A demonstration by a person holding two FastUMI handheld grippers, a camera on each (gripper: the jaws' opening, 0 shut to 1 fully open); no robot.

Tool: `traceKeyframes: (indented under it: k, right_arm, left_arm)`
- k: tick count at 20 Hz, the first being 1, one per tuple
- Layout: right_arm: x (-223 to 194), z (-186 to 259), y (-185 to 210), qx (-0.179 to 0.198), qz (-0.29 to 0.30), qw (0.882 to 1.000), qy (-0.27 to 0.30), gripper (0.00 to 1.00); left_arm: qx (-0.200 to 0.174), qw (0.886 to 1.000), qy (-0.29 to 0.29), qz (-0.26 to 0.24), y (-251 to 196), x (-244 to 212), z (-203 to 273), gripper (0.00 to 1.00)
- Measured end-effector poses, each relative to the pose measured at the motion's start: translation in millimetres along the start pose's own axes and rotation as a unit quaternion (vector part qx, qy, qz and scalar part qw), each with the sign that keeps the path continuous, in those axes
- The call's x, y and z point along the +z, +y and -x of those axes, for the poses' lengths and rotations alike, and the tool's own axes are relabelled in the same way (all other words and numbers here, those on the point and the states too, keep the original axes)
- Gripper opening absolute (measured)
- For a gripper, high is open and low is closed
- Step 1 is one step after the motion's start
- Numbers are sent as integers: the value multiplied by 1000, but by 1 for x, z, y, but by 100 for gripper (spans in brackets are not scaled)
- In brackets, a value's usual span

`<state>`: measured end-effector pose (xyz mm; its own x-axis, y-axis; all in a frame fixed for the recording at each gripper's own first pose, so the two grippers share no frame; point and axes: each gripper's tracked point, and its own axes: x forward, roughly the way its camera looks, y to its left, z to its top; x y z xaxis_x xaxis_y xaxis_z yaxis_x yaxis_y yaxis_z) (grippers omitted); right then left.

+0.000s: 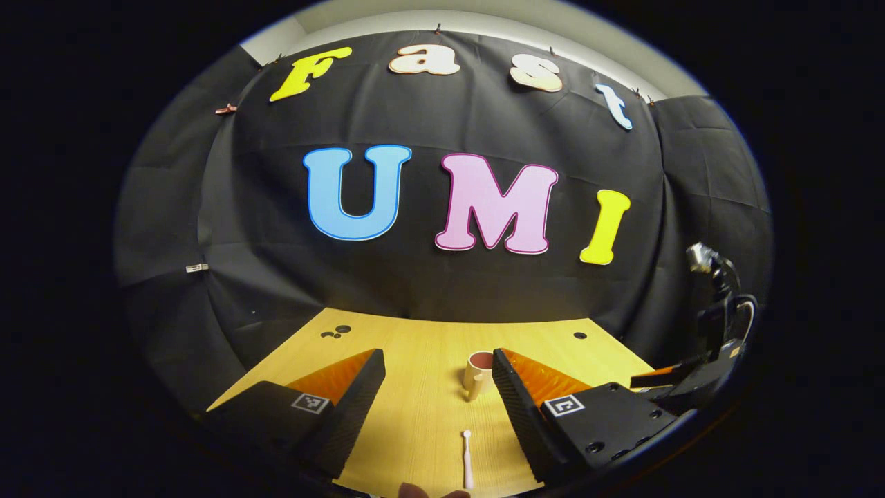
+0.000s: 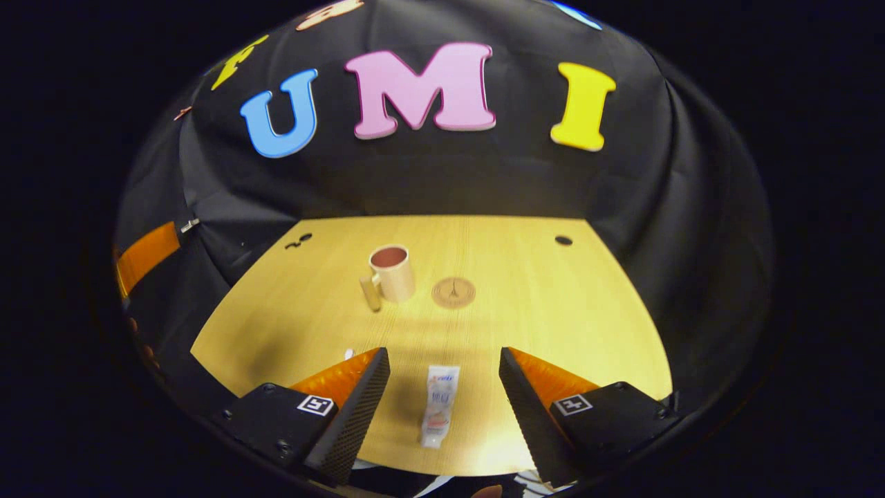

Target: Put the toothbrush and toothpaste on the desktop into the cup, then pick up the cup and place it on the coaster on the desktop.

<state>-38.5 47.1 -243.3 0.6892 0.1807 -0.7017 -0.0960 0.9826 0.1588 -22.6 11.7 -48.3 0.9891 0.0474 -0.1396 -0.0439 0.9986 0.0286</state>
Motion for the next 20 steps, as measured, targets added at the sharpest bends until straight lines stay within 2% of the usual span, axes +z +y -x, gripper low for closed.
traceKeyframes:
  k: [5,9,14,20]
  right_arm:
    - [-69,-50,2,3,-18,994,110,98]
    - [-102,-74,7,0,-13,986,169,97]
    - [-124,-102,6,-17,-9,977,211,95]
    - [-136,-114,2,-31,2,969,244,91]
  left_arm:
    - [10,1000,15,-10,3,-13,10,97]
    - [21,999,32,-8,8,-24,15,97]
    - [29,999,44,-4,10,-34,16,97]
    - [40,998,58,-2,15,-44,14,97]
